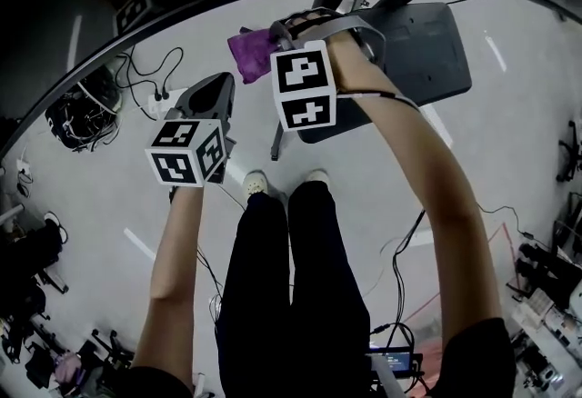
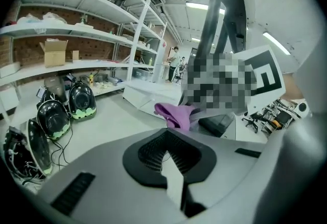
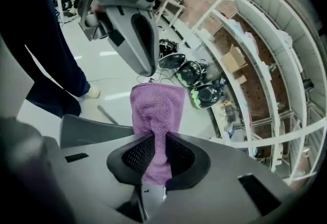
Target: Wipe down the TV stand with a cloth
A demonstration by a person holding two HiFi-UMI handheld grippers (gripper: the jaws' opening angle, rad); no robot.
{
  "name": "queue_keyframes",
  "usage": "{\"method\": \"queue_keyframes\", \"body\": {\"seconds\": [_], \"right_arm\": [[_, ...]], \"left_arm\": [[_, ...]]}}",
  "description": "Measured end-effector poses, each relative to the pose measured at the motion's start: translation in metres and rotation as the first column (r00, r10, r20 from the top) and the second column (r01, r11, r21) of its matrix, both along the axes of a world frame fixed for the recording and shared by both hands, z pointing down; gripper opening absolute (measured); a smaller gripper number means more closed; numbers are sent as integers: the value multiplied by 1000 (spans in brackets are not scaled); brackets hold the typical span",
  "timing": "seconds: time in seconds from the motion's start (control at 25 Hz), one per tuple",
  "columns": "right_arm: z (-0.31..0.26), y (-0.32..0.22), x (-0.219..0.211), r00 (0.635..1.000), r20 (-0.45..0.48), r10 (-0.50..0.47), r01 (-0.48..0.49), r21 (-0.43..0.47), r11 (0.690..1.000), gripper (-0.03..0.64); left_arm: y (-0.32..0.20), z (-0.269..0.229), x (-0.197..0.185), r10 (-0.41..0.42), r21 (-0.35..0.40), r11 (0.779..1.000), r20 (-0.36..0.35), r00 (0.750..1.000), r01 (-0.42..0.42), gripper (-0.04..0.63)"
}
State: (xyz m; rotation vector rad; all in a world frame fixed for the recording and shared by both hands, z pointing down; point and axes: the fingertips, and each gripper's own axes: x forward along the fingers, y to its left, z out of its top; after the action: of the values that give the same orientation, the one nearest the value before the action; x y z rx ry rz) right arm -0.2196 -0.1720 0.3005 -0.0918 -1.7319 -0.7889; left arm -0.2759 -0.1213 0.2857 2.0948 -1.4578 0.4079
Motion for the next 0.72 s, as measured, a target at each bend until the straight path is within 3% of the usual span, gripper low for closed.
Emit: {"method": "queue_keyframes", "body": {"seconds": [0.24,0.48,0.72], "right_arm": [[38,11,-1,985,-146,-90,91,1,996,80],[41,4,7,989,-142,-45,34,-79,996,77],[47,-13,23,967,-251,-46,20,-103,995,77]], "left_arm": [[5,10,-8,-12,-26,1000,7,1000,13,8],[6,12,-9,-21,-36,999,11,1000,21,8],[1,11,-6,-12,-29,1000,5,1000,12,8]]}}
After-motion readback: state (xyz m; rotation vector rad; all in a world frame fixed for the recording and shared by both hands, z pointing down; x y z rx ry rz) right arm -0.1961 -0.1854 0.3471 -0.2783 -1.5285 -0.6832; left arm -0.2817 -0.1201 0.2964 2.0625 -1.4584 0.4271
